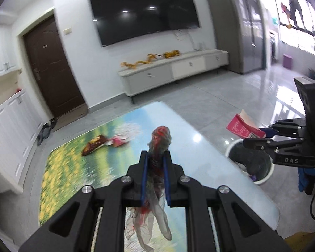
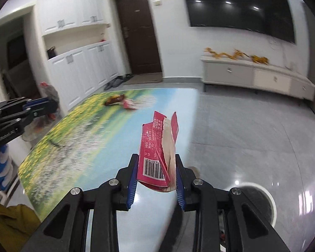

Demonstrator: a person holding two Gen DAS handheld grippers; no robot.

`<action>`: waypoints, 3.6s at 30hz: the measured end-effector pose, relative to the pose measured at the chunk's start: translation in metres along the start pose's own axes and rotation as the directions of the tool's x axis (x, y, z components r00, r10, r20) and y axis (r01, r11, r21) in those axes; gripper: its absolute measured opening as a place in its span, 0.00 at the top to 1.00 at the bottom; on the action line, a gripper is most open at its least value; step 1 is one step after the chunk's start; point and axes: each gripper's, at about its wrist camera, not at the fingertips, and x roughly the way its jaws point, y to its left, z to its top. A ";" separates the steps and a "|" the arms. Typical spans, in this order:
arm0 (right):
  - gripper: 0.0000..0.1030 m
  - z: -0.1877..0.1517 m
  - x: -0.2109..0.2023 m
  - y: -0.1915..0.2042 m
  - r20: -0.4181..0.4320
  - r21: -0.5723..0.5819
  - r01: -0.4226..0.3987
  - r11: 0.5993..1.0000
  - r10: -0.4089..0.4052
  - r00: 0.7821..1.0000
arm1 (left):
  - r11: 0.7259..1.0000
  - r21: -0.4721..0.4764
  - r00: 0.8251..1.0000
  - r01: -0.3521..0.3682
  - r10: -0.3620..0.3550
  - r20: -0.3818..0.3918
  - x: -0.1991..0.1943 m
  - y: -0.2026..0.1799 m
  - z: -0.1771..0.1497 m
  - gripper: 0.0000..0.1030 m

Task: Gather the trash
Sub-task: 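Carry both items over the bin and open both tools to drop them, then move both open tools back over the table trash, then grasp the brown chip bag with the left tool while the right tool grasps the red wrapper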

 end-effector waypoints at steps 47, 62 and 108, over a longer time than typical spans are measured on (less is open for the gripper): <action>0.49 -0.049 -0.067 -0.149 -0.033 0.350 0.343 0.872 -0.354 0.935 | 0.980 0.033 0.980 0.198 -0.198 0.021 0.078 -0.107 0.083 0.47; 0.41 0.016 -0.119 -0.031 0.135 0.173 0.294 0.940 -0.319 0.938 | 0.989 -0.145 0.984 0.030 -0.004 0.179 -0.025 0.005 0.043 0.30; 0.12 0.137 0.217 0.067 -0.176 -0.196 -0.153 0.969 0.119 0.977 | 0.982 -0.076 0.970 0.174 -0.184 -0.157 0.244 0.237 -0.017 0.28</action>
